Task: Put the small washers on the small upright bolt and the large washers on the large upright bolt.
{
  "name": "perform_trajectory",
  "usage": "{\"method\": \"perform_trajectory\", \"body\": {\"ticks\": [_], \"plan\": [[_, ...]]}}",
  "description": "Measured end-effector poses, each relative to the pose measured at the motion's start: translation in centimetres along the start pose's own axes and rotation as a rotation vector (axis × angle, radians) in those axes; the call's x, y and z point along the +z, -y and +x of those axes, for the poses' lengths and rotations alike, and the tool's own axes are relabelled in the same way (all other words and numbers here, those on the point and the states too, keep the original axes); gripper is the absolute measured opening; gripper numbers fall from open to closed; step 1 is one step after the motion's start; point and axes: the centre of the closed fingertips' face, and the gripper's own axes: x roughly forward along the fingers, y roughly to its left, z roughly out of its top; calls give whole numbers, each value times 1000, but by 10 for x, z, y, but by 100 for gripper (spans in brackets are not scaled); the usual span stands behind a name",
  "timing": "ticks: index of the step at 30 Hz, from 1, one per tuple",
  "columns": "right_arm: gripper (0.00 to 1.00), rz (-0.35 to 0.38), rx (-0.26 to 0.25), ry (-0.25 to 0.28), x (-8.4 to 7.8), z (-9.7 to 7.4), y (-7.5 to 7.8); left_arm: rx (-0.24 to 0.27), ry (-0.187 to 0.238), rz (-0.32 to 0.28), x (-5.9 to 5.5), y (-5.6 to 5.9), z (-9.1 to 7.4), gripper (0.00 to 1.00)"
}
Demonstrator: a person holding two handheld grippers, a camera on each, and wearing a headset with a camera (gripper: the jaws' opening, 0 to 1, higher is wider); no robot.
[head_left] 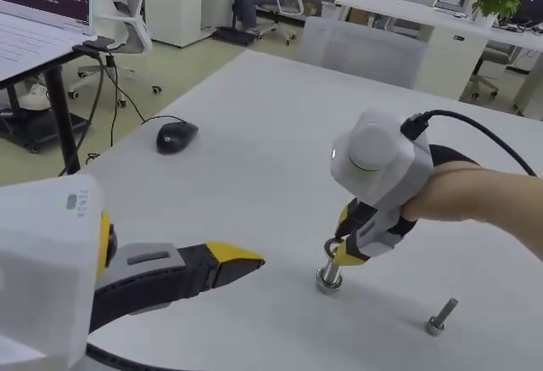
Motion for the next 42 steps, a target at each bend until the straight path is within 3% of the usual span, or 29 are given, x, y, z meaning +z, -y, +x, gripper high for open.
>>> {"method": "perform_trajectory", "body": {"ticks": [12,13,14,15,16,18,19,22,26,30,36,42], "plan": [[21,-12,19,-20,-2,15,-1,1,-7,-8,-3,-3,2,66],[15,-12,17,2,2,14,-1,1,-5,-10,-3,-3,2,66],[3,-62,-11,50,15,12,6,2,-3,-11,-3,-4,1,66],[2,-17,8,-18,6,14,-1,3,-3,-11,-3,-4,1,66],[2,-83,4,-44,4,17,1,4,-6,-12,-4,-5,1,66],[3,-56,24,-5,6,20,-5,5,-9,-12,-5,-5,1,66],[3,-12,-13,60,13,17,2,6,-5,-11,-4,-5,1,66],[3,3,-3,25,-2,15,3,8,-4,-21,-6,-6,1,66],[5,22,-18,49,-2,8,5,3,-15,-21,-10,-7,4,66],[10,131,-100,164,4,-6,18,1,-18,-20,-9,-7,5,66],[11,164,-107,151,-18,-14,14,0,-35,-12,-11,-6,4,66],[12,191,-136,166,-26,-29,7,-20,-43,1,-9,1,8,66]]}}
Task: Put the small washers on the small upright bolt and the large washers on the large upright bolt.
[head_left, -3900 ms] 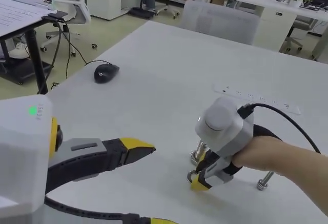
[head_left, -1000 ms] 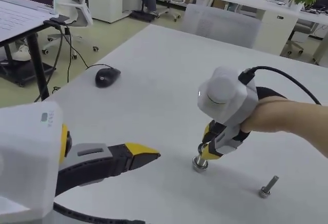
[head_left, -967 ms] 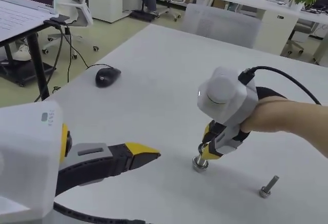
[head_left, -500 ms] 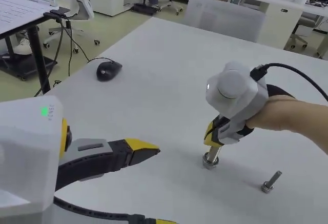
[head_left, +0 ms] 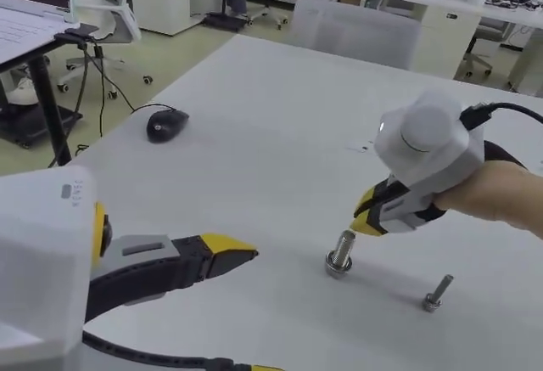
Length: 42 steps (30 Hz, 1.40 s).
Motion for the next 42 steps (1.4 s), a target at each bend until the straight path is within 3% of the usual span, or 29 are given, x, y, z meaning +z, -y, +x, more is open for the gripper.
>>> {"method": "perform_trajectory", "body": {"ticks": [10,12,17,22,24,26,28,35,42], "plan": [[12,59,-52,51,-21,-27,-20,-22,-13,21,-1,7,1,66],[12,80,-70,82,-22,-34,-26,-28,-12,20,-2,8,2,66],[13,135,-117,208,-21,-57,-43,-43,-15,29,-1,12,3,66],[14,180,-130,346,-22,-80,-71,-63,-7,30,0,16,5,65],[15,183,-120,410,-22,-89,-84,-75,-5,32,1,18,5,65],[16,231,-117,465,-25,-98,-97,-80,-8,35,1,20,5,65],[17,229,-84,508,-25,-103,-110,-88,-6,33,2,22,6,65],[22,278,-33,594,-34,-111,-153,-126,5,35,6,34,8,65],[28,351,-13,649,-42,-116,-177,-145,11,37,7,44,5,63]]}}
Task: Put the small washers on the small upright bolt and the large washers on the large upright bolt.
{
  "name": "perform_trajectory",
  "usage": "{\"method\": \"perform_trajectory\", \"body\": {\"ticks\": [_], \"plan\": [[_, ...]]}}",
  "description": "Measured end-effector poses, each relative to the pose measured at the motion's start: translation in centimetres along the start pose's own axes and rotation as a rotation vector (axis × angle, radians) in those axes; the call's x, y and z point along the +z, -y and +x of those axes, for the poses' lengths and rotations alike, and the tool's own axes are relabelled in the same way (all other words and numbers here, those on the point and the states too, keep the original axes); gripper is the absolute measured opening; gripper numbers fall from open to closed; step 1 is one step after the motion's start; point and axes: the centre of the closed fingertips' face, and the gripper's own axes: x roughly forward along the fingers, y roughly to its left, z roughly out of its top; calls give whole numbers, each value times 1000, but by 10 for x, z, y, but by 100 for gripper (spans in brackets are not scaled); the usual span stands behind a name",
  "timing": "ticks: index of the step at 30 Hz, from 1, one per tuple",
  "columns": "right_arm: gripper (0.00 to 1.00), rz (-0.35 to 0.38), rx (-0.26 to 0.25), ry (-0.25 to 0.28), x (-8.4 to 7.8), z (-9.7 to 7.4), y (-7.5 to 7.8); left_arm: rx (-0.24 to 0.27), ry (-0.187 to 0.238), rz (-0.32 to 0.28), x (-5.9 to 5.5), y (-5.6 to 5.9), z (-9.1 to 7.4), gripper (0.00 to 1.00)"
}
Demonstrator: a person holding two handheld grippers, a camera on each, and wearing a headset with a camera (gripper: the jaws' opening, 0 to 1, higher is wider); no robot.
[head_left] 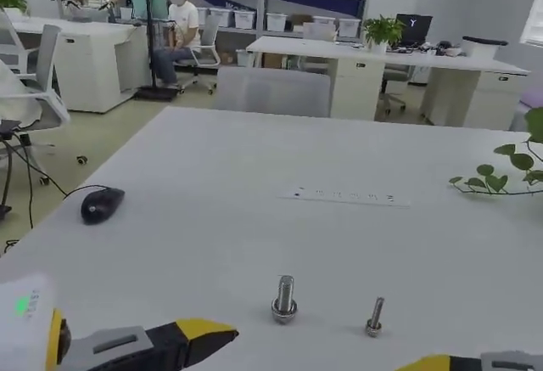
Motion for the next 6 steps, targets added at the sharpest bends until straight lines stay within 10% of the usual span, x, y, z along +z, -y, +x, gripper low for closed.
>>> {"method": "perform_trajectory", "body": {"ticks": [6], "plan": [[33,45,-10,22,-8,-10,-8,-3,12,-17,-2,4,-5,63]]}}
